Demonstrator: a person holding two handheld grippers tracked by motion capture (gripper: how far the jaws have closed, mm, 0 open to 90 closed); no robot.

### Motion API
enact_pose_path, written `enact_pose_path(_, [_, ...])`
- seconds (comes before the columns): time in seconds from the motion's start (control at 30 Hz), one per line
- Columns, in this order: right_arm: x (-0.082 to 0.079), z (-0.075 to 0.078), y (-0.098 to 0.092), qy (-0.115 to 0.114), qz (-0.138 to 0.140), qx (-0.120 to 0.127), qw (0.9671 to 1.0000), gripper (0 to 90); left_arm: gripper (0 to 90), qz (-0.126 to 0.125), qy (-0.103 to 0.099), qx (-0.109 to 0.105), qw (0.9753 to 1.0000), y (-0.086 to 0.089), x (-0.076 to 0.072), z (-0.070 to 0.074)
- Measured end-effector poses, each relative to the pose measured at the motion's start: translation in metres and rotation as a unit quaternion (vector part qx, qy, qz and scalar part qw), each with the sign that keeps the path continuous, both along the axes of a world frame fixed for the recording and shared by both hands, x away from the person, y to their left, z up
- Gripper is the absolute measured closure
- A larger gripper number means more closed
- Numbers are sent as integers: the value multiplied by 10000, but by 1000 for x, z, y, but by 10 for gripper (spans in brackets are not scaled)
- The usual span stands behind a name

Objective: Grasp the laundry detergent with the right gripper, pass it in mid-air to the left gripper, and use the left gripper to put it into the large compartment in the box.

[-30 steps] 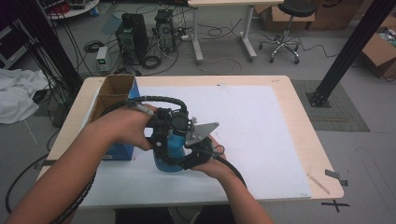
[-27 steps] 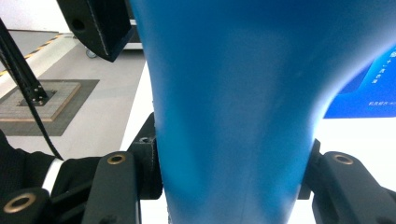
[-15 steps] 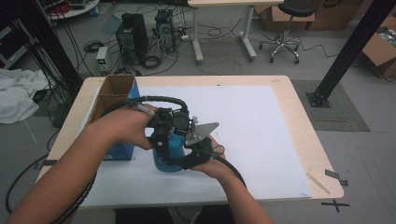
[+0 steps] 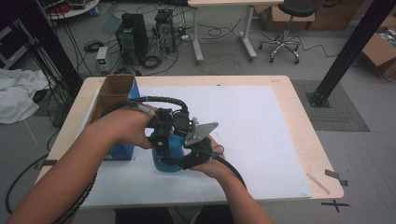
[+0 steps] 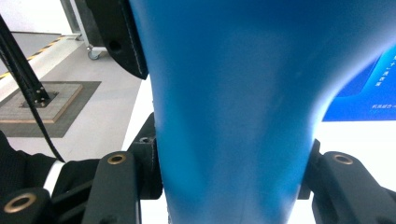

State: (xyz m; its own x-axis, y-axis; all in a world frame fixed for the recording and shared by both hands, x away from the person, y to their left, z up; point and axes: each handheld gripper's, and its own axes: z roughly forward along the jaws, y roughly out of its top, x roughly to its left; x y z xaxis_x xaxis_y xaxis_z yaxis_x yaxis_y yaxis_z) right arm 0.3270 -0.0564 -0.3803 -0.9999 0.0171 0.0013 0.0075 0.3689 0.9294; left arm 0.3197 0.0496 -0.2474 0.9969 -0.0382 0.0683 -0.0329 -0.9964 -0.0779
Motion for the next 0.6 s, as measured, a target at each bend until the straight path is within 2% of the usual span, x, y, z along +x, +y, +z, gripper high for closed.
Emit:
enact_pose_path(0.2, [0,0,0,-12,9,-32,10000,454,379,-8,-21,-32,10000,1,-1,-1])
enact_pose_path(0.33, [-1,0,0,-16,4,-18,10000,455,383,34,-33,19,10000,0,-1,0])
enact_pose_path(0.6, [0,2,2,47,64,16,10000,452,392,151,68,146,9998,0,1,3])
